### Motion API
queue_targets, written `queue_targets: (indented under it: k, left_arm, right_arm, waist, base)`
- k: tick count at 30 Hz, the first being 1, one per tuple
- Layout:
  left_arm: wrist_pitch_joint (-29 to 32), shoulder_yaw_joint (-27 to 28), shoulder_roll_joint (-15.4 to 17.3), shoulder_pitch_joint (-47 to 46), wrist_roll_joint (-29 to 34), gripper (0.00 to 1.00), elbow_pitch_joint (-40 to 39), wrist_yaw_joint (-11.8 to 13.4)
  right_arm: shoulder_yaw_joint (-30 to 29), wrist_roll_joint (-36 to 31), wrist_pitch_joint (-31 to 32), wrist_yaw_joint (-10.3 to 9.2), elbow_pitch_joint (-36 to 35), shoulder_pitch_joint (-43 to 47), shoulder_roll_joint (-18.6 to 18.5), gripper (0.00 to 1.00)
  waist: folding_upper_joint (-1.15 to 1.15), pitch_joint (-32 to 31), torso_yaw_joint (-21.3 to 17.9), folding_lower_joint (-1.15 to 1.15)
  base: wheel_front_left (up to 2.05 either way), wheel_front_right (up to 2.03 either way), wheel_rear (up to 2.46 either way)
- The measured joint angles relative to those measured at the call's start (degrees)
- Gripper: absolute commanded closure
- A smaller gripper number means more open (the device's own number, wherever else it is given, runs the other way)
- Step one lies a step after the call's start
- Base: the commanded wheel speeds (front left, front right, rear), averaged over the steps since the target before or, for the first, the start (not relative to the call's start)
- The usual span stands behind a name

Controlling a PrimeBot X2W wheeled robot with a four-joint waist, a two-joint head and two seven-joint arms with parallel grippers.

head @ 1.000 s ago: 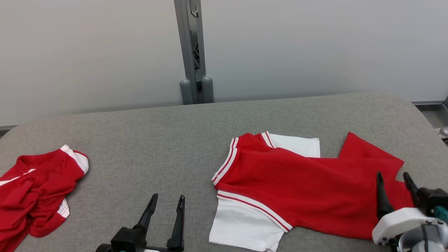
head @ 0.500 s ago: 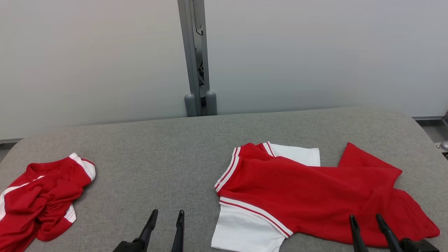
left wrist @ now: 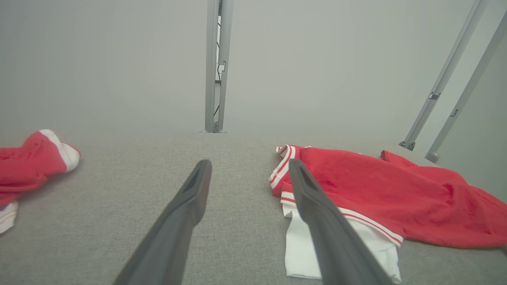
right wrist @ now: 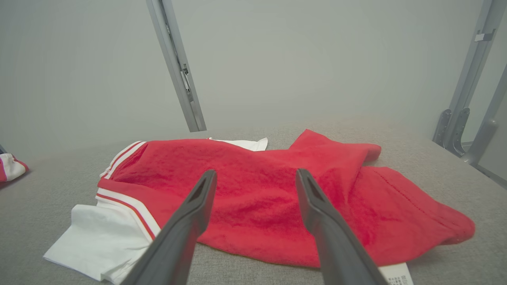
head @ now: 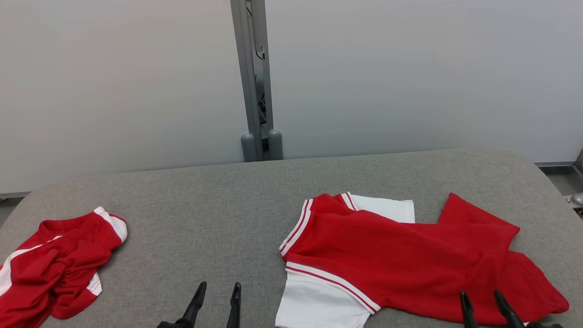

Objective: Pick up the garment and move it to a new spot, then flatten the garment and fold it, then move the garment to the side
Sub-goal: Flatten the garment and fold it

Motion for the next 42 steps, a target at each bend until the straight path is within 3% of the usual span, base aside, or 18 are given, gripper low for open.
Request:
queue_targets:
  k: [8, 18, 34, 35, 36, 37, 39, 40, 42]
  left_arm:
    - [0.00, -0.93, 0.01, 0.19, -0.52, 0.00, 4.12, -0.76]
    - [1.37, -10.24, -0.01, -9.00, -7.89, 0.00, 21.34, -3.50]
    - [3.10, -19.97, -0.02, -16.94, -16.48, 0.00, 32.90, -2.57]
    - [3.10, -20.34, -0.03, -17.29, -17.03, 0.20, 33.29, -2.57]
    - [3.08, -20.74, -0.02, -17.57, -17.42, 0.20, 33.61, -2.55]
    - [3.00, -21.16, -0.03, -17.83, -17.84, 0.47, 33.86, -2.53]
    - [2.91, -21.89, -0.02, -18.27, -18.60, 0.71, 34.34, -2.35]
    - [2.75, -22.27, -0.02, -18.36, -18.94, 1.00, 34.61, -2.35]
    - [2.47, -23.18, 0.01, -18.61, -19.45, 1.00, 35.38, -2.18]
  right_arm:
    - [0.57, 0.41, 0.00, 0.00, 0.13, -0.09, 0.02, 0.00]
    - [1.64, 0.36, 0.00, 0.00, 1.67, -2.26, -0.68, 0.00]
    - [1.79, 0.36, 0.00, 0.00, 2.44, -4.13, -0.96, 0.00]
    - [1.74, 0.36, 0.00, 0.00, 2.40, -4.22, -0.99, 0.00]
    - [1.67, 0.36, 0.00, 0.00, 2.38, -4.29, -1.10, 0.00]
    - [1.56, 0.35, 0.00, 0.00, 2.36, -4.34, -1.22, 0.00]
    - [1.34, 0.34, 0.00, 0.00, 2.33, -4.52, -1.44, 0.00]
    - [1.19, 0.33, 0.00, 0.00, 2.35, -4.56, -1.55, 0.00]
    - [0.89, 0.31, 0.00, 0.00, 2.46, -4.61, -1.78, 0.00]
  waist:
    - [0.00, 0.35, -0.27, 0.00]
    - [0.00, 2.57, -2.36, 0.00]
    - [0.00, 5.95, -7.11, 0.00]
    - [0.00, 6.01, -7.30, 0.00]
    - [0.00, 6.06, -7.46, 0.00]
    - [0.00, 6.10, -7.60, 0.00]
    - [0.00, 6.14, -7.76, 0.00]
    - [0.00, 6.13, -7.79, 0.00]
    - [0.00, 6.09, -7.77, 0.00]
  base:
    - [0.00, 0.00, 0.00]
    - [0.00, 0.00, 0.00]
    - [0.00, 0.00, 0.00]
    - [0.00, 0.00, 0.00]
    - [0.00, 0.00, 0.00]
    - [0.00, 0.00, 0.00]
    - [0.00, 0.00, 0.00]
    - [0.00, 0.00, 0.00]
    - [0.00, 0.00, 0.00]
